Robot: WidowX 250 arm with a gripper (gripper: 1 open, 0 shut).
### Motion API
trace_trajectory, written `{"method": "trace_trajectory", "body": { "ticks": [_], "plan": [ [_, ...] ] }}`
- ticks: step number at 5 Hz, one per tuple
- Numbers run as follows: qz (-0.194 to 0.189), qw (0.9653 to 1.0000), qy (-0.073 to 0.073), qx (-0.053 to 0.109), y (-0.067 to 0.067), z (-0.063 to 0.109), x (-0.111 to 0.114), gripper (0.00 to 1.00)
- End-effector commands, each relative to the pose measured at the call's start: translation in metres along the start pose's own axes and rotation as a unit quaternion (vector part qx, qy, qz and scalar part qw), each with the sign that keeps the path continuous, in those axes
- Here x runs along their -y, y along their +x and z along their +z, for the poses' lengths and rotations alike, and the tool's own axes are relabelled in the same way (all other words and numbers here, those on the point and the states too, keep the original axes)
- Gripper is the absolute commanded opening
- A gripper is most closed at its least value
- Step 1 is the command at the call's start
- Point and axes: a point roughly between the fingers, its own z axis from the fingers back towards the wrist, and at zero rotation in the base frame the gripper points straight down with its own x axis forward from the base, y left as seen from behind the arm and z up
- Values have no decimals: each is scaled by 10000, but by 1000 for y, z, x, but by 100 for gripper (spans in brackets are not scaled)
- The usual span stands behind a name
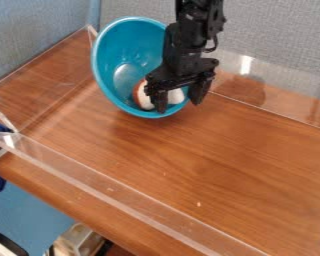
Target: Put the mushroom in the blue bowl
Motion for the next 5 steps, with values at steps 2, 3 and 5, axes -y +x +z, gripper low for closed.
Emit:
{"method": "trace_trajectory", "body": {
  "ticks": [2, 3, 5],
  "plan": [
    [286, 9992, -175, 208, 25, 9, 7, 100],
    [336, 9991, -141, 231, 29, 5, 7, 0],
    [376, 9990, -142, 188, 30, 7, 7, 0]
  ]
}}
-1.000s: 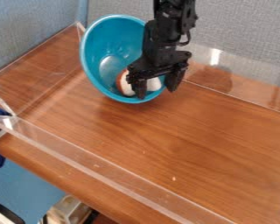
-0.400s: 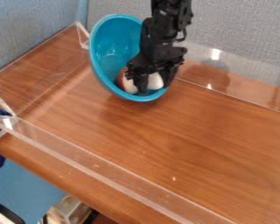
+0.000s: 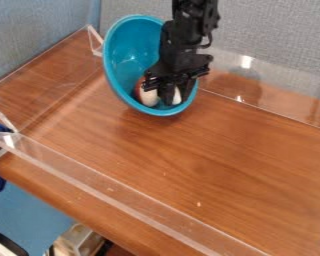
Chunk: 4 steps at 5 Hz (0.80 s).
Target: Put the mushroom in the blue bowl
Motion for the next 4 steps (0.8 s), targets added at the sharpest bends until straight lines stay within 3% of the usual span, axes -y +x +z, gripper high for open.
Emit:
{"method": "trace_trajectory", "body": {
  "ticks": [1, 4],
  "plan": [
    [141, 9996, -227, 123, 13, 17, 4, 0],
    [180, 9996, -220, 44, 14, 21, 4, 0]
  ]
}}
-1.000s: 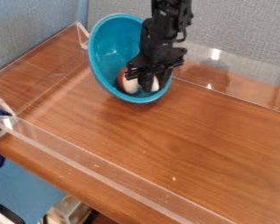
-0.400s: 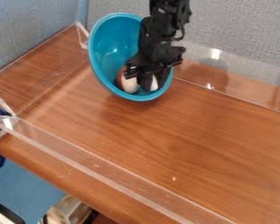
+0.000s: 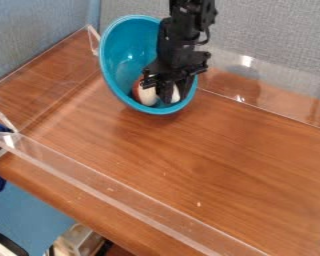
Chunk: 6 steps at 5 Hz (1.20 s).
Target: Put the mushroom in the blue bowl
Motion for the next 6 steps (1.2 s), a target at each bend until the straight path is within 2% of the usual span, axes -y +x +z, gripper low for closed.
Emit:
{"method": "trace_trajectory", "body": {
  "ticks": [1, 2, 3, 4, 6],
  "plan": [
    [133, 9995, -257, 138, 13, 20, 5, 0],
    [149, 9995, -261, 112, 13, 21, 5, 0],
    [146, 9996, -216, 110, 12, 21, 6, 100],
    [145, 9997, -171, 109, 11, 21, 6, 100],
    [87, 9996, -246, 86, 6, 39, 11, 100]
  ]
}}
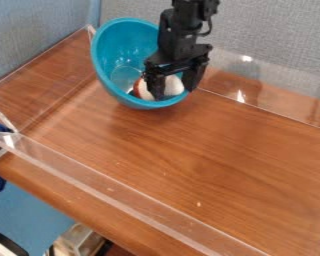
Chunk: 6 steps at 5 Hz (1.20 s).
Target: Put the mushroom in the blue bowl
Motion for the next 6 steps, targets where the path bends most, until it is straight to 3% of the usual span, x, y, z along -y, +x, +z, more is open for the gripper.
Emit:
{"method": "trace_trajectory", "body": {
  "ticks": [1, 3, 5, 6],
  "plan": [
    [-41, 9990, -384, 202, 0, 36, 12, 100],
    [-198, 9989, -392, 145, -16, 50, 22, 100],
    [-470, 9976, -513, 65, -45, 79, 32, 100],
    [-585, 9970, -508, 31, -64, 89, 35, 100]
  ]
}}
